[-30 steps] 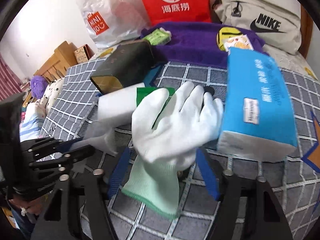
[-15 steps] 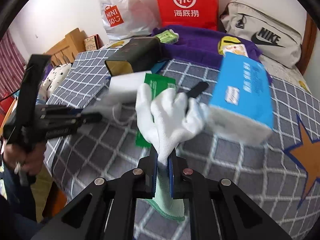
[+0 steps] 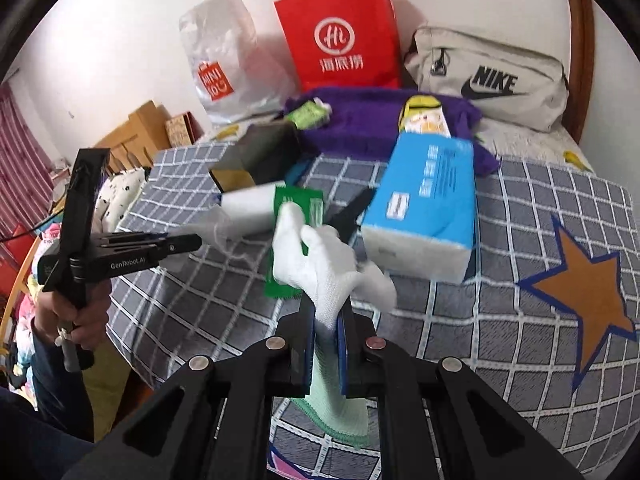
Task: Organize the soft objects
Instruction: 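Lift and carry the mesh bag and glove toward the purple towel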
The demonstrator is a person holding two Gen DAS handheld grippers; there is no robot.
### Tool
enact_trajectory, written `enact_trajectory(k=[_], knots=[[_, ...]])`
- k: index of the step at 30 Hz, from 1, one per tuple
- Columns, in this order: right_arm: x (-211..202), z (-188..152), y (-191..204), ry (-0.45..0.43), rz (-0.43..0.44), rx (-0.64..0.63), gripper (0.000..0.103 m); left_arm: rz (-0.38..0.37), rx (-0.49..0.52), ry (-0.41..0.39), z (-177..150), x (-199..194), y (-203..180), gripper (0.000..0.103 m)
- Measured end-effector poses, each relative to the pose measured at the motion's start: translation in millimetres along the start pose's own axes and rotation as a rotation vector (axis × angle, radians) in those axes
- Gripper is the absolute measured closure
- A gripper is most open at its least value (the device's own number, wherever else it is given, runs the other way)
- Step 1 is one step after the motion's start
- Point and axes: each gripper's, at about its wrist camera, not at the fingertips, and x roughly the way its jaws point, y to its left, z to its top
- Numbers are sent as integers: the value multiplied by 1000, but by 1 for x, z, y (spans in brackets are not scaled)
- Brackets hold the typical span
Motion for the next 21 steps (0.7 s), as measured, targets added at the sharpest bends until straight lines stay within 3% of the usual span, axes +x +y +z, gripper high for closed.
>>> enact_trajectory(k=[21], knots=[[-22,40,17,-110,27,-36,94,-16,-14,-63,23,-28,-3,90]])
